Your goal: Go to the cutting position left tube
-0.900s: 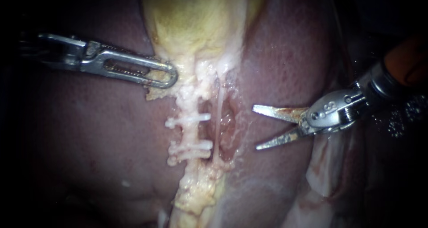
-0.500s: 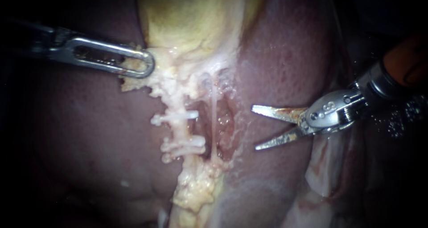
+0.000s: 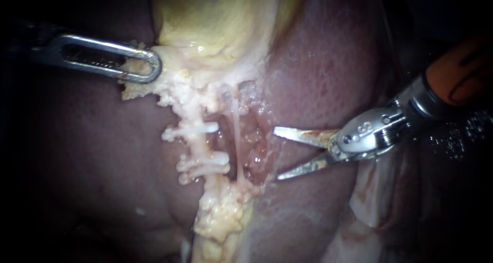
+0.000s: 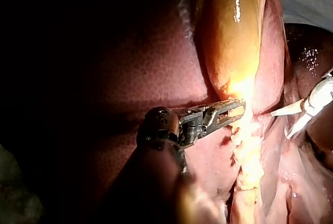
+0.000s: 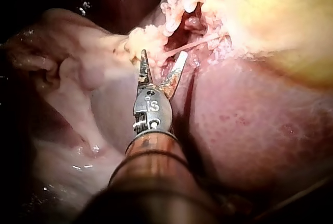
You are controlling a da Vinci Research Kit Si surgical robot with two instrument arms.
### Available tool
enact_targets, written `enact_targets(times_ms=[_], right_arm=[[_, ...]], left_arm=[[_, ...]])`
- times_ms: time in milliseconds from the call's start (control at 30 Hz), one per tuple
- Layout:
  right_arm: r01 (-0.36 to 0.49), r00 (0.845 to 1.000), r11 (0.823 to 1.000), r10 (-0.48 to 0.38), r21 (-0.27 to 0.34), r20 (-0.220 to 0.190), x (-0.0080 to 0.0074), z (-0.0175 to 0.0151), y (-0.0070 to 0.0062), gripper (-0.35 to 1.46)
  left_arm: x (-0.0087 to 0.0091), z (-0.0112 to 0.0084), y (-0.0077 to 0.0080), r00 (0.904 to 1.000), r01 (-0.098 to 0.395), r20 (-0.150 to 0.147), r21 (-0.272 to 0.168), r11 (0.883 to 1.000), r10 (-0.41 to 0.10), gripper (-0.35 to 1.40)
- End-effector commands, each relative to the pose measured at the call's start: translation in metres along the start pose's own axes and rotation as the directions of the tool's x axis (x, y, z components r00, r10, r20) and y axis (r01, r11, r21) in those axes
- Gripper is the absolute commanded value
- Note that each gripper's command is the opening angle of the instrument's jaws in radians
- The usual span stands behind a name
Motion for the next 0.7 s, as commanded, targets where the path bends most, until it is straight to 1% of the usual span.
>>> enact_targets(times_ms=[33,233,400,567,700], right_arm=[[-0.012,1.000,1.000,0.012,0.009,-0.004,0.0001,0.0006,0.0000,1.43],[-0.067,0.997,0.996,0.069,0.057,-0.022,0.0002,0.0038,0.0001,1.41],[-0.098,0.994,0.991,0.102,0.095,-0.042,-0.0002,0.0063,0.0009,1.41],[-0.113,0.992,0.985,0.120,0.131,-0.047,-0.0016,0.0073,0.0017,1.41],[-0.115,0.991,0.984,0.124,0.137,-0.056,-0.0025,0.0074,0.0027,1.43]], left_arm=[[0.0000,0.0000,0.0000,1.0000,0.000,0.000,0.000,1.000,0.000,-0.35],[-0.0001,0.0002,0.0000,1.0000,-0.001,-0.001,0.001,1.000,0.001,-0.35],[-0.0001,0.0003,0.0000,1.0000,-0.001,-0.001,0.002,1.000,0.001,-0.35],[-0.0002,0.0003,-0.0001,1.0000,-0.001,-0.002,0.002,1.000,0.001,-0.35],[-0.0002,0.0003,-0.0001,1.0000,-0.001,-0.002,0.003,1.000,0.001,-0.35]])
